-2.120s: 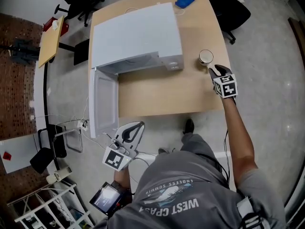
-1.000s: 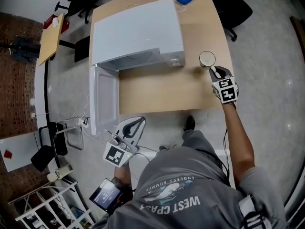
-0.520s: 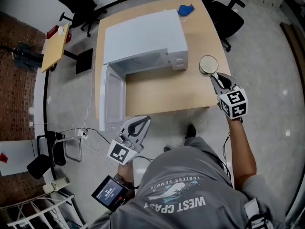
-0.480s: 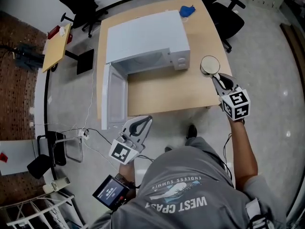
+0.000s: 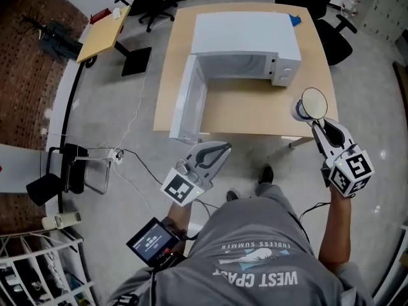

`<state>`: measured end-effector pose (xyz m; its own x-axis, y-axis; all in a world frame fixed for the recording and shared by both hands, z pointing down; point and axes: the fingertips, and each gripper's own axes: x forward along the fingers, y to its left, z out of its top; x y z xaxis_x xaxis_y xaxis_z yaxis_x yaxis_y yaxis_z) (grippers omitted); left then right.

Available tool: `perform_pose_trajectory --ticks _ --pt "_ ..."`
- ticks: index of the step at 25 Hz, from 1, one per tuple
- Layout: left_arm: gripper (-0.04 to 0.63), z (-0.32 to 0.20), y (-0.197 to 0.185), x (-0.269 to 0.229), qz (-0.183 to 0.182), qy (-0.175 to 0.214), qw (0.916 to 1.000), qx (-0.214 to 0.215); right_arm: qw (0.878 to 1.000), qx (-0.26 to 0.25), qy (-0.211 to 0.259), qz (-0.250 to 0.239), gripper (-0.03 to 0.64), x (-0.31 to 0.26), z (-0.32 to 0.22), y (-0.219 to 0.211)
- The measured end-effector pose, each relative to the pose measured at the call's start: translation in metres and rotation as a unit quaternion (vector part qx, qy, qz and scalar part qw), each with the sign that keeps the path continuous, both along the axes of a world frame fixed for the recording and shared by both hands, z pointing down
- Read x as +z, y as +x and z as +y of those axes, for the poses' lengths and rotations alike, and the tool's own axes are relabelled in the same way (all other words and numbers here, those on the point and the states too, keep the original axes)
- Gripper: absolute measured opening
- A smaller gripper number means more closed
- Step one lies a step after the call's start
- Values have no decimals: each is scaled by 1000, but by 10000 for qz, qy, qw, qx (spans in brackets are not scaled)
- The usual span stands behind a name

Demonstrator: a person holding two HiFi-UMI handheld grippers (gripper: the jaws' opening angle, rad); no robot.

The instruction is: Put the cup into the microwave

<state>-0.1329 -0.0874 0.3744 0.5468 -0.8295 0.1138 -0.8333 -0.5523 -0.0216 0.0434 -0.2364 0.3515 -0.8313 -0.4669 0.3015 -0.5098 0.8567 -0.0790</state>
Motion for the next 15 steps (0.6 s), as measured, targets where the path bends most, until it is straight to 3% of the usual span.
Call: perform_pose_trajectory --ticks 7,15 --pt "23 34 -8 -23 132 413 9989 166 9977 -675 41 -105 72 -17 80 -41" --pt "23 59 -12 -32 -60 578 9977 335 9910 -1323 71 -188 72 -27 140 -76"
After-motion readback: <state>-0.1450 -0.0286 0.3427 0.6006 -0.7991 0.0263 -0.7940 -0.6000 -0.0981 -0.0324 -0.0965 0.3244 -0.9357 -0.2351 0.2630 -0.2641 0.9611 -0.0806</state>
